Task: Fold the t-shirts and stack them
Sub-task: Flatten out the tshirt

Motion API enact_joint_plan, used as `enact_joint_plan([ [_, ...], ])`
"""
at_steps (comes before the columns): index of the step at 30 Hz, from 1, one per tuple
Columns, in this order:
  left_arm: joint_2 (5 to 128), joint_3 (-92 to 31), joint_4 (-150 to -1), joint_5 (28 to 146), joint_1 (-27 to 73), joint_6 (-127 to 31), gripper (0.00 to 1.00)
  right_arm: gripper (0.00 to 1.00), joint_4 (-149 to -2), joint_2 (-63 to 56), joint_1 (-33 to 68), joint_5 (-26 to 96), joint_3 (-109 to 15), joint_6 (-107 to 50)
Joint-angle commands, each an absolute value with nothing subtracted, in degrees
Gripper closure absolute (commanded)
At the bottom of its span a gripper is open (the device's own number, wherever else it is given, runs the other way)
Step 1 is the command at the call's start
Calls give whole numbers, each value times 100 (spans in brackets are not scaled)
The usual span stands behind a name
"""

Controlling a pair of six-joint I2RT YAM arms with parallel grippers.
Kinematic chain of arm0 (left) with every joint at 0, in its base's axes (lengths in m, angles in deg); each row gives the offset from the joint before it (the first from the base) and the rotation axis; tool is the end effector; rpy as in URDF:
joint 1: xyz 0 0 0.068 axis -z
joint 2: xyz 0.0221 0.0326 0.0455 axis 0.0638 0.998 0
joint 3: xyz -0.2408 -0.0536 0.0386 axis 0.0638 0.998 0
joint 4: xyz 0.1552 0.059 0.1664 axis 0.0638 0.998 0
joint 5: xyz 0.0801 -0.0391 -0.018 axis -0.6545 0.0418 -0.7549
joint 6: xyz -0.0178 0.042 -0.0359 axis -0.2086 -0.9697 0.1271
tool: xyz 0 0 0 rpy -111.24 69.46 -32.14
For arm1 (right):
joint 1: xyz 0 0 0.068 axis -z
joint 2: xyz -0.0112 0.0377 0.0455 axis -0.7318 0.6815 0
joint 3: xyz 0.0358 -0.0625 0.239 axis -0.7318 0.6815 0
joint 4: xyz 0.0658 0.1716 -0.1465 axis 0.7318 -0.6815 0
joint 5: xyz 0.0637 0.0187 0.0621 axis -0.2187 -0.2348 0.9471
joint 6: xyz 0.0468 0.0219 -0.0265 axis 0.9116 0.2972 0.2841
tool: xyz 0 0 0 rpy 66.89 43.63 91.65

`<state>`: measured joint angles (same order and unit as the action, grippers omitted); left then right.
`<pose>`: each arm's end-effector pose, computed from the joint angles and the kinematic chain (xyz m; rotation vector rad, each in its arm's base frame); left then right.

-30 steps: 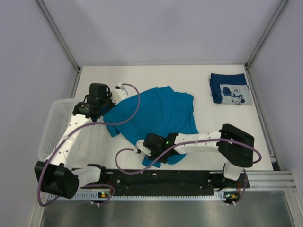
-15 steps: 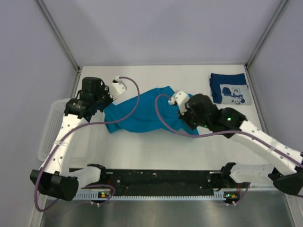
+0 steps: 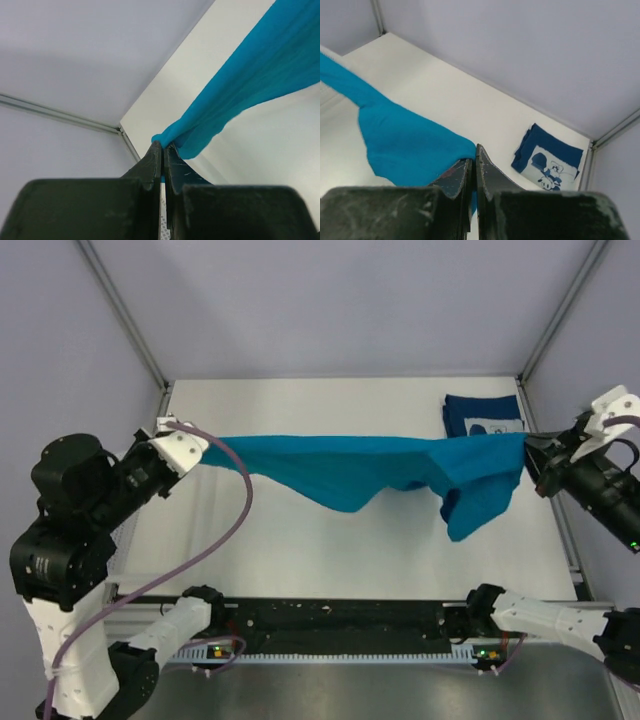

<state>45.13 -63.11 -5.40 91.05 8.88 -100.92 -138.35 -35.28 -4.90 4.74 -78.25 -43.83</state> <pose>0.0780 -0.0265 0.4788 0.9750 1.5996 0.1449 0.0390 0.0235 0.4991 -0.5735 1.5729 0.2334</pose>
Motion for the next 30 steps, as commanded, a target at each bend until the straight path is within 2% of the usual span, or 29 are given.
enact_joint_plan([
  [1, 4900, -6368, -398, 9333, 900, -10038, 100, 100, -13713, -2945, -464, -183, -7843, -4925],
  [3, 5129, -6201, -706, 9228, 900, -10021, 100, 100, -13589, -2384, -46, 120, -7939, -5216],
  [7, 5586, -5850, -1812, 8658, 900, -9757, 100, 100, -13001, -1513, 1737, 1859, -8088, -4946],
  [9, 5911, -5831, -2278, 8306, 900, -9722, 100, 100, -12650, -1021, 2451, 2090, -8325, -4778],
  [12, 6473, -5919, -3068, 7936, 900, -9730, 100, 100, -11965, -195, 2962, 2460, -8772, -4918],
  [19, 7915, -7131, -4941, 6328, 891, -9809, 100, 100, -11578, 2047, 3824, 2232, -12524, -4980],
  [23, 8232, -7737, -5567, 6133, 882, -10064, 100, 100, -10435, 1524, 4272, 2512, -11791, -4900],
  [27, 8276, -7783, -5743, 6213, 891, -10354, 100, 100, -10459, 1101, 4300, 2618, -11536, -5383],
  [30, 8119, -7363, -5647, 6379, 891, -10372, 100, 100, -10731, 522, 4299, 3048, -10685, -5795],
])
